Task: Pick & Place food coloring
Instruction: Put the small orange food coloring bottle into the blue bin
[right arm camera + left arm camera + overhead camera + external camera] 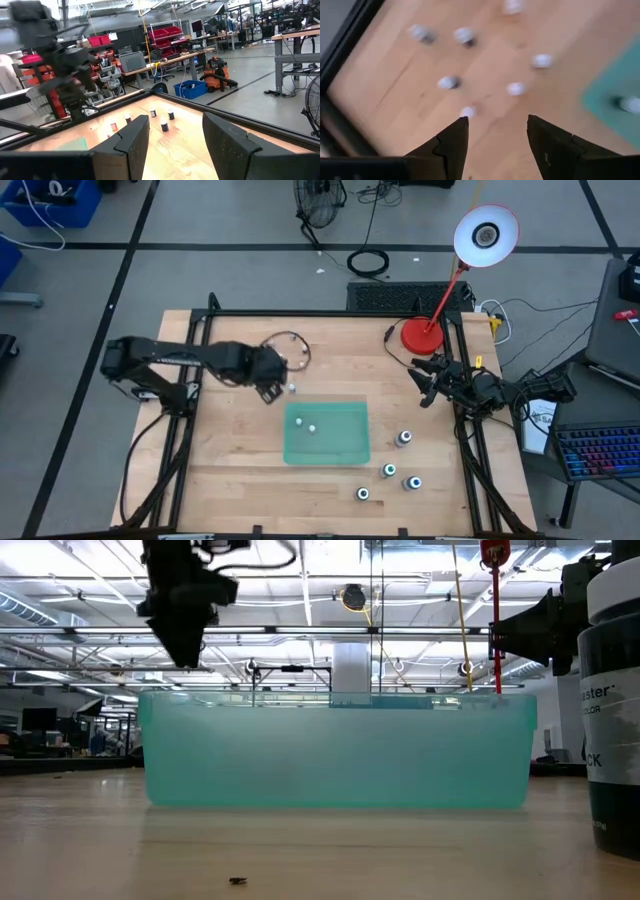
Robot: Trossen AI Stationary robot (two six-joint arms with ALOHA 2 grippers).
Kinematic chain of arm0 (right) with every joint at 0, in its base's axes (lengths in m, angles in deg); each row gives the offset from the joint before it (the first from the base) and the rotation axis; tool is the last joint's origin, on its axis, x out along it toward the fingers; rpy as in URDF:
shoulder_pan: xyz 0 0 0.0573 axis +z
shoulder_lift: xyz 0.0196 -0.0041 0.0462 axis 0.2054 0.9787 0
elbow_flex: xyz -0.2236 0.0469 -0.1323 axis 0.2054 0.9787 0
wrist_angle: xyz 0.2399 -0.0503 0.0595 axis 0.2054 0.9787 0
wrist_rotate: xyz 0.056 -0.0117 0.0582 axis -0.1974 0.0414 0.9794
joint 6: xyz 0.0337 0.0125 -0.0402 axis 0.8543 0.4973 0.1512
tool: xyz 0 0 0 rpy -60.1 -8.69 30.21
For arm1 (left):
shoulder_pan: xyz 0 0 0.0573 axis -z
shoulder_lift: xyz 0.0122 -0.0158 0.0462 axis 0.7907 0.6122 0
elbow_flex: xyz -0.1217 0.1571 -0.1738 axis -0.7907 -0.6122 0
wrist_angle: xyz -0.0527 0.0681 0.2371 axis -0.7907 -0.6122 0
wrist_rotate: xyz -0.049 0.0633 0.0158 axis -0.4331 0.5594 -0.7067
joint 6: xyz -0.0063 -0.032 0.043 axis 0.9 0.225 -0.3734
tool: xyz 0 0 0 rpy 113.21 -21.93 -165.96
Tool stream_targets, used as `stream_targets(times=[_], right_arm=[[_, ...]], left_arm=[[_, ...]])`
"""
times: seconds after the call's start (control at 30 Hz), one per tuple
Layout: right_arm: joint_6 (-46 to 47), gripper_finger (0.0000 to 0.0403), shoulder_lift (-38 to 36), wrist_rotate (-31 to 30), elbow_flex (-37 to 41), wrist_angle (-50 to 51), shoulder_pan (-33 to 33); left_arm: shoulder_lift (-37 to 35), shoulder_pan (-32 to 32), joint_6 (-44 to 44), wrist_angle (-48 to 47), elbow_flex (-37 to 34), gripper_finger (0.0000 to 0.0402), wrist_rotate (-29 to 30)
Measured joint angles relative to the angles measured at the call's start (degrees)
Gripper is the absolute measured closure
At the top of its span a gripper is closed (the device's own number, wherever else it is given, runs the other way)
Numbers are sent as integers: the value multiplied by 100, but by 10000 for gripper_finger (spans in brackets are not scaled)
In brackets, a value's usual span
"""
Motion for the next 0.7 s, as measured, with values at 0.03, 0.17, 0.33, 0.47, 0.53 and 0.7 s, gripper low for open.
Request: stream_targets(times=[0.03,0.17,0.33,0.47,0.53,0.7], right_arm=[[-1,229,-2,0,-2,-3,0],[1,227,-1,0,-1,-1,-1],[-1,230,-2,0,0,-1,0],[-1,230,0,0,-2,-1,0],[0,228,0,0,-2,1,0],[-1,229,0,0,-1,0,0]], left_arm=[[-47,-161,30,4,-127,202,-84],[-136,-792,-47,201,-677,202,-418],[-127,-1445,-554,1085,-1413,191,-1121],[-124,-1798,-829,1763,-1854,189,-1583],[-125,-1917,-847,1799,-1986,191,-1574],[-125,-2100,-825,1916,-2244,200,-1397]])
